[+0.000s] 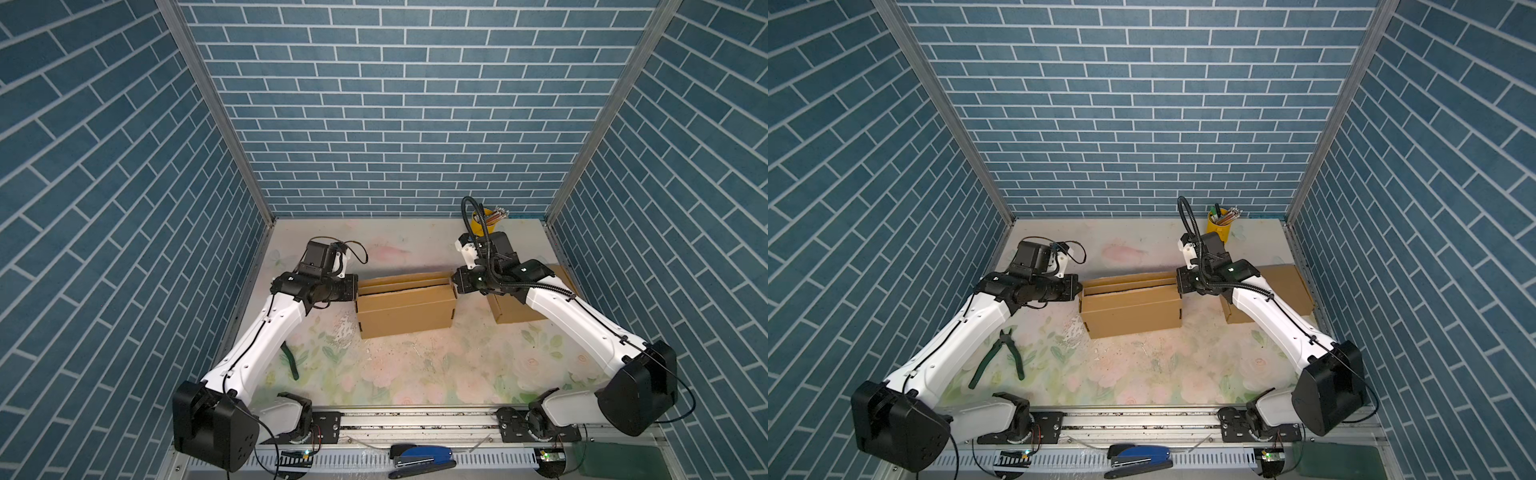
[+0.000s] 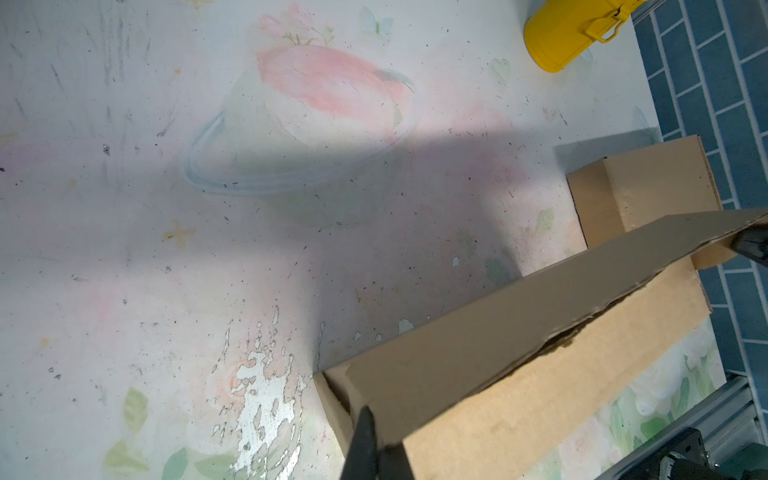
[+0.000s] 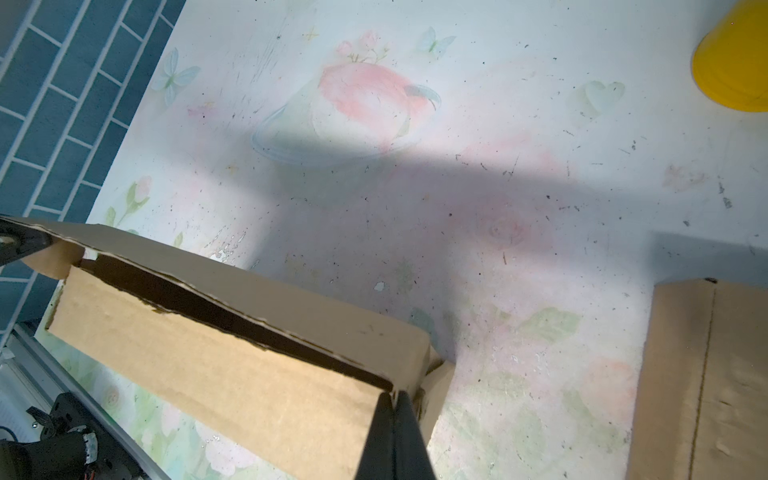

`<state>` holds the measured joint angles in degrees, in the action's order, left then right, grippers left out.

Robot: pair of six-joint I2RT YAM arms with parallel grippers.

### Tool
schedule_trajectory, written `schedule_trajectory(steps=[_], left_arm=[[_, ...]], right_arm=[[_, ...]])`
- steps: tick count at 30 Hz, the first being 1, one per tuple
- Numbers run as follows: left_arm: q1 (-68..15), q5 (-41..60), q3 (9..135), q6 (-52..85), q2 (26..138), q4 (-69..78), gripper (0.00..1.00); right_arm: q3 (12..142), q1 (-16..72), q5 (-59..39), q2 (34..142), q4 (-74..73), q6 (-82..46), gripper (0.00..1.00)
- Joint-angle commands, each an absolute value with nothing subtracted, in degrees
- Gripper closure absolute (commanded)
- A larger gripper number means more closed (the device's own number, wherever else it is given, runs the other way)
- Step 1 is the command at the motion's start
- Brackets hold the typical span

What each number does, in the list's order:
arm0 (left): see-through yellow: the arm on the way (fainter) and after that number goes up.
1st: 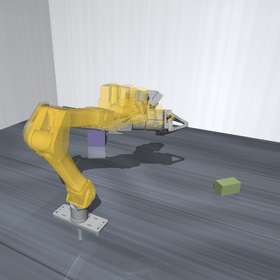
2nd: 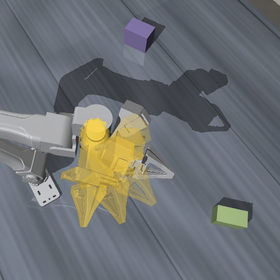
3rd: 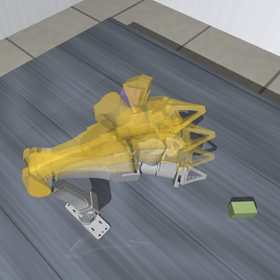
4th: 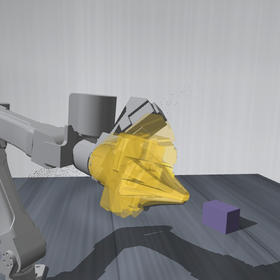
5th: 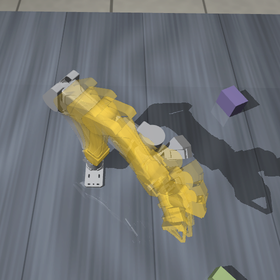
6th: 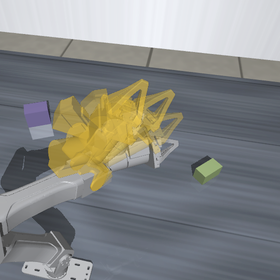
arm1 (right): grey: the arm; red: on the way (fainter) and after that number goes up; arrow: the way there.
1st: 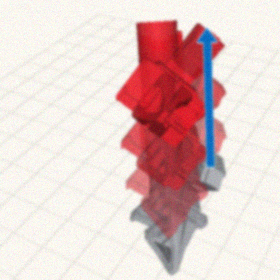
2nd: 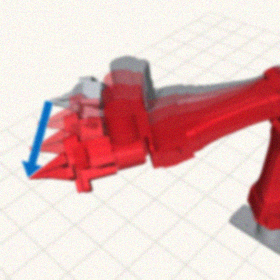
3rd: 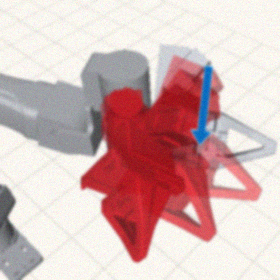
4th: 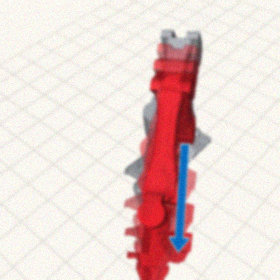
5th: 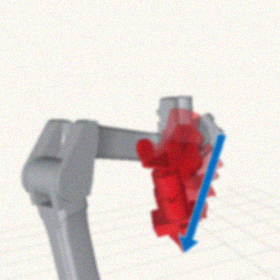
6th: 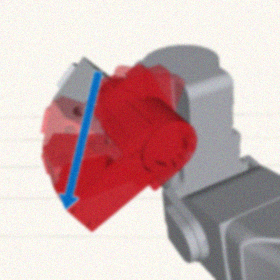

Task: Fold the paper box

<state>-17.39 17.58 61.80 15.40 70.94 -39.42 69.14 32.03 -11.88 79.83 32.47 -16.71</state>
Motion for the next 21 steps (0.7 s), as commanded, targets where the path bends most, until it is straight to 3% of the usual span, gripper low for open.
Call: schedule_trajectory(steps=[1, 16, 21], left_arm=[[-18.68, 19.38, 60.42, 13.43, 72.76, -49.78, 0.97], [-19.05, 20.32, 61.04, 13.52, 73.91, -49.78, 0.98], [-19.25, 20.04, 61.74, 13.63, 74.47, -49.48, 0.98]], right_arm=[[68.03, 32.96, -15.29, 80.86, 32.94, -17.84, 1.0], [68.67, 32.96, -17.57, 80.15, 33.95, -17.84, 0.99], [69.52, 32.4, -21.63, 78.92, 35.56, -14.91, 0.71]])
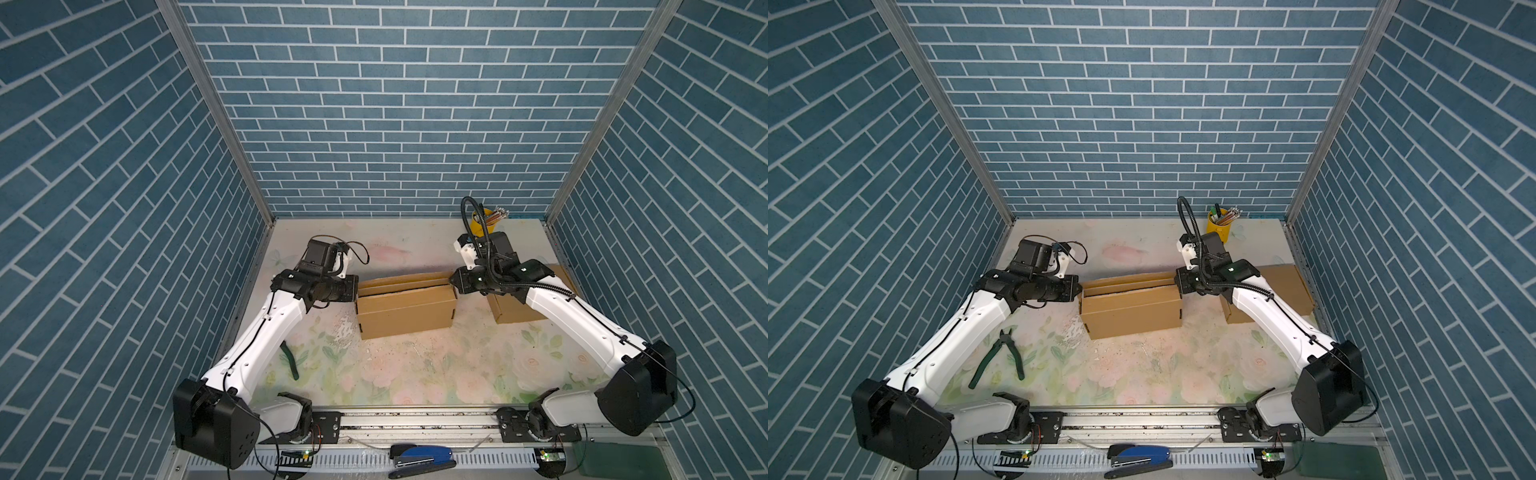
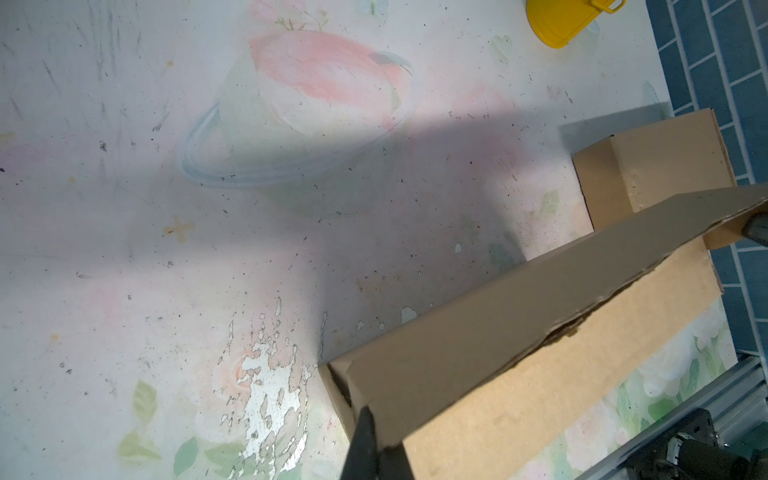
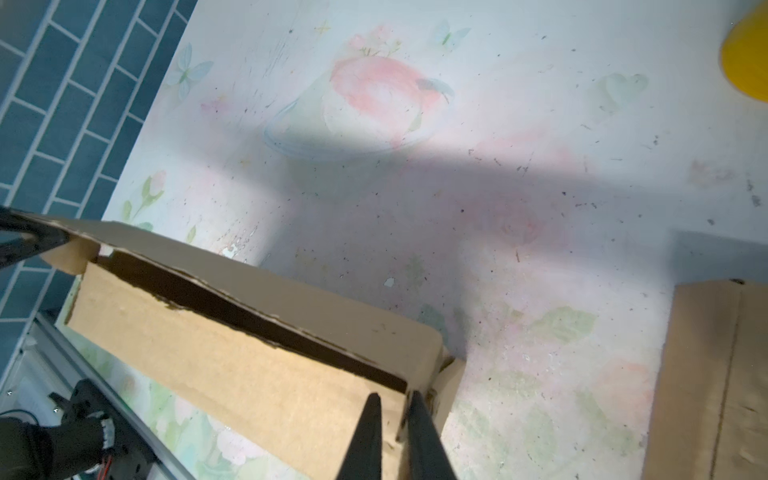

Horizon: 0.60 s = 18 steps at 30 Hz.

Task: Fold the paper box

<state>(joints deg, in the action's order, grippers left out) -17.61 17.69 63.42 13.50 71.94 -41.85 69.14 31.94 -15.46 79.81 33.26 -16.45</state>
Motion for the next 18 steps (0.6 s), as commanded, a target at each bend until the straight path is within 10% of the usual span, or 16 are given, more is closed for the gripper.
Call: schedule_trajectory(steps=[1, 10, 15, 18], left_arm=[[-19.31, 19.87, 61.79, 13.63, 74.52, -49.48, 0.98], [-19.86, 19.68, 62.14, 13.67, 74.8, -49.02, 0.98], [-20.26, 19.49, 62.48, 13.51, 75.19, -49.1, 0.98], [-20.44, 19.32, 62.57, 13.36, 75.19, -49.13, 0.98]], right_arm=[[69.88, 32.15, -22.09, 78.6, 36.42, -13.67, 0.66], [76.39, 28.19, -16.5, 75.07, 48.52, 1.84, 0.36], [78.66, 30.32, -12.22, 73.83, 50.18, 14.4, 0.02], [79.76, 34.59, -13.16, 75.81, 51.17, 22.76, 0.01]])
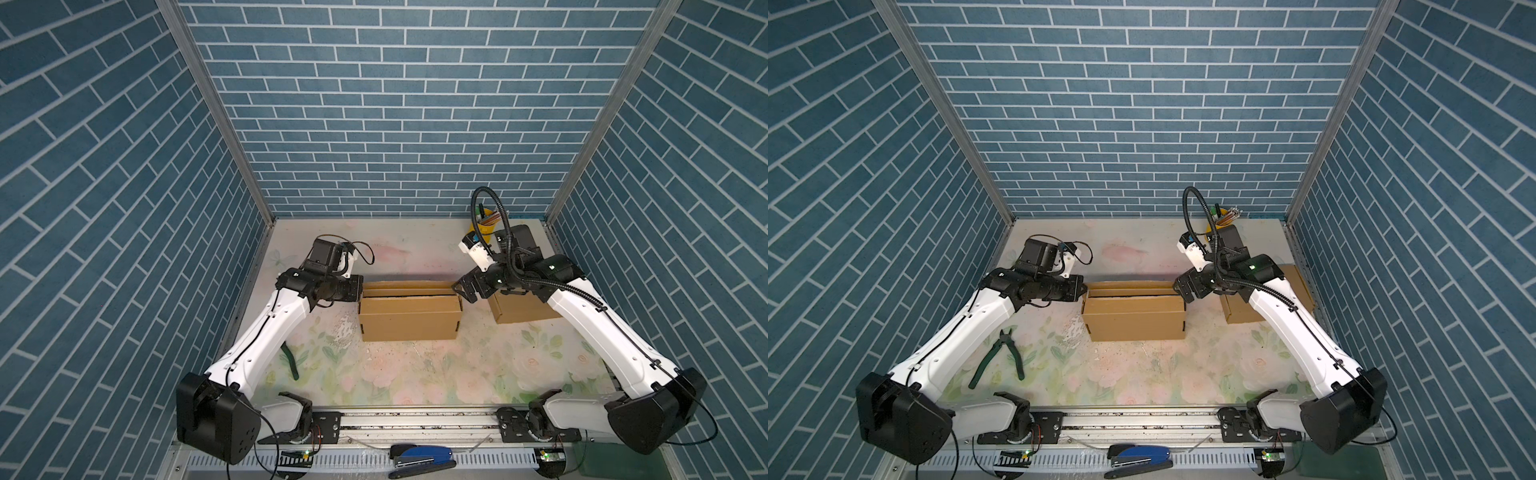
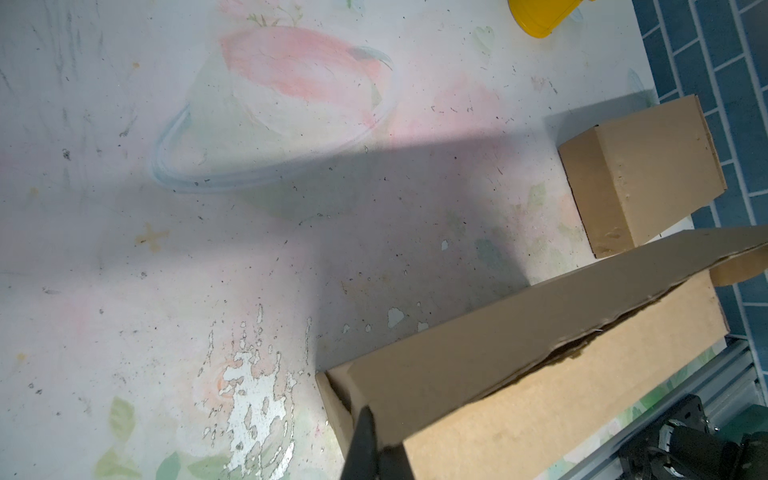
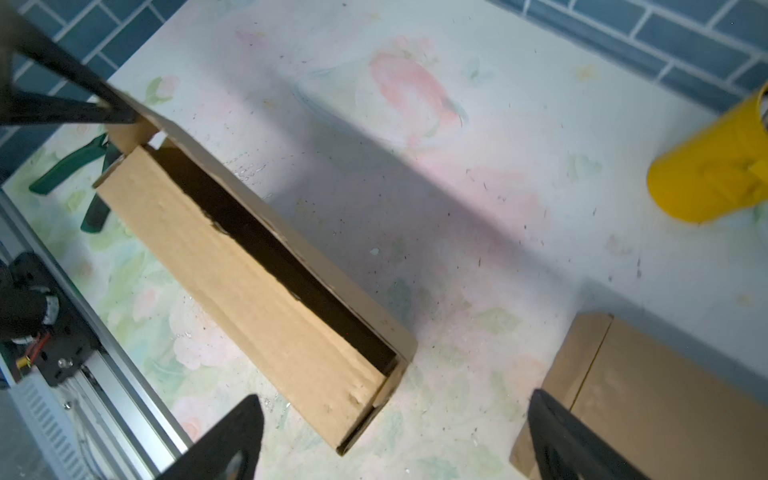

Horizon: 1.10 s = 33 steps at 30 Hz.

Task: Fold the paper box

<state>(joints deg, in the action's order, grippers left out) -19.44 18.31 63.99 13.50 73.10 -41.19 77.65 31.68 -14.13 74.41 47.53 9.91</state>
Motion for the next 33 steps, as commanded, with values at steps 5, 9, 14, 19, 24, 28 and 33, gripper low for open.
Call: schedule_trajectory(steps=[5, 9, 14, 19, 24, 28, 33], left_arm=[[-20.74, 19.15, 62.78, 13.36, 75.5, -49.04, 0.98], [-20.94, 18.98, 63.09, 13.32, 75.59, -49.21, 0.98], [-21.03, 18.91, 63.11, 13.24, 75.44, -49.22, 0.98], [-21.16, 18.99, 63.19, 13.23, 75.54, -48.87, 0.98], [-21.34, 18.9, 63.19, 13.11, 75.5, -48.78, 0.98], [-21.49, 18.98, 62.93, 13.23, 75.5, -48.6, 0.98], [-21.76, 18.96, 63.01, 13.36, 75.32, -48.34, 0.98]], right_arm=[[84.04, 42.49, -11.72, 83.51, 52.27, 31.56, 0.01], [88.05, 45.52, -11.66, 89.01, 52.68, 34.08, 0.01], [91.26, 47.14, -13.35, 93.61, 53.53, 34.73, 0.01], [93.49, 47.41, -19.05, 96.34, 56.06, 33.66, 0.01], [93.86, 47.99, -18.46, 98.53, 55.91, 33.2, 0.01], [94.41, 48.64, -17.31, 100.18, 55.09, 33.33, 0.01], [94.36, 49.69, -14.83, 101.97, 54.49, 33.72, 0.01]])
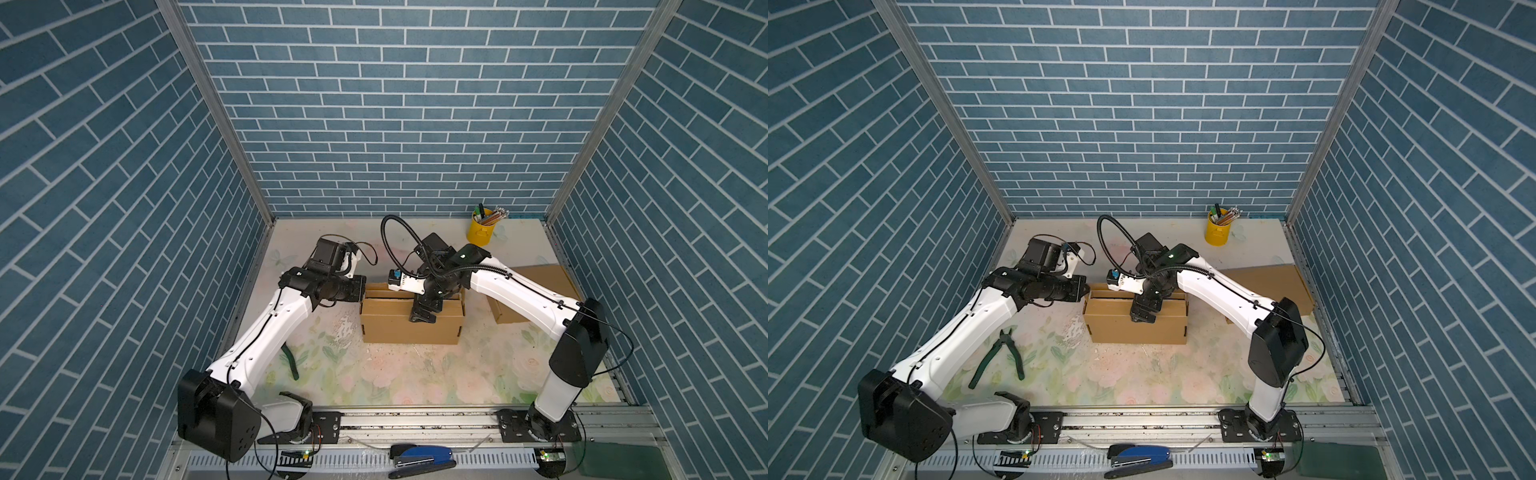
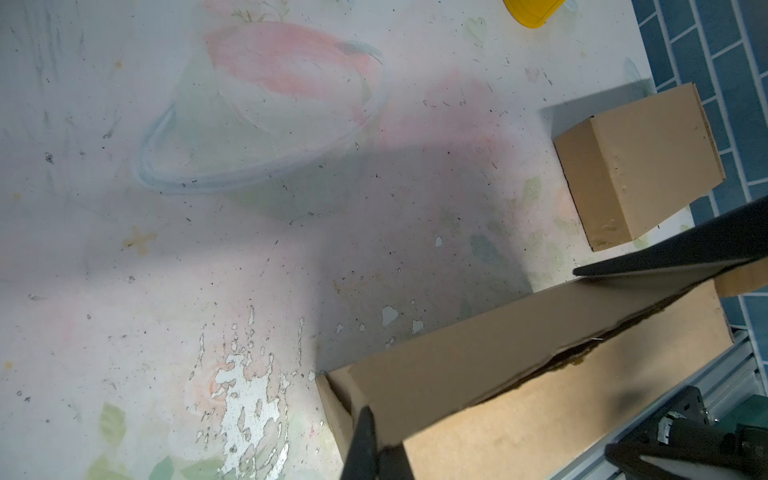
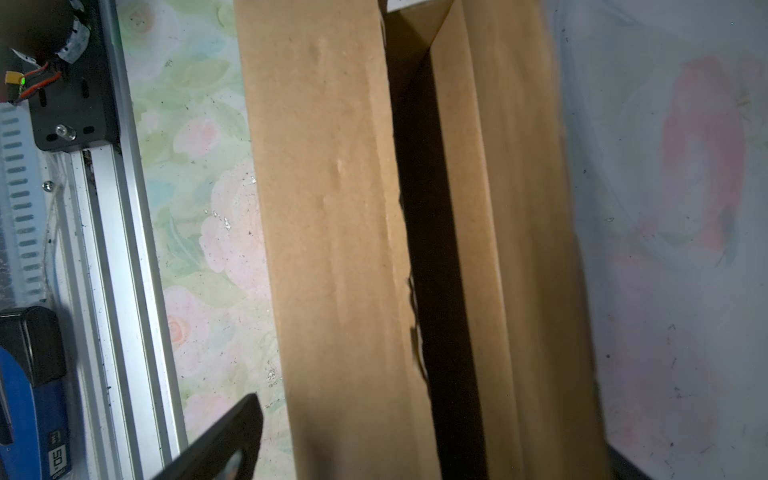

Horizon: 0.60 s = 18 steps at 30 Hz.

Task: Fold the paper box

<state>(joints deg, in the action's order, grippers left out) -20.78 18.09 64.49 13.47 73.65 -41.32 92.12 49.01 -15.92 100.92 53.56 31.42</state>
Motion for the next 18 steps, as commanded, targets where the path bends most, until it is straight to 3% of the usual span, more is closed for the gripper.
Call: schedule_trajectory(steps=[1, 8, 18], left_arm=[[-21.81, 18.98, 63.1, 13.43, 75.32, -48.21, 0.98], [-22.95, 20.61, 63.11, 15.23, 74.89, -46.26, 0.95], [-23.03, 21.63, 61.41, 16.47, 72.26, -45.36, 0.89]], right_arm=[[94.16, 49.73, -14.39, 102.17, 54.15, 33.5, 0.01], [91.15, 49.73, -10.02, 101.53, 51.12, 33.16, 0.15], [87.09, 49.75, -10.07, 98.59, 48.07, 31.15, 0.24]])
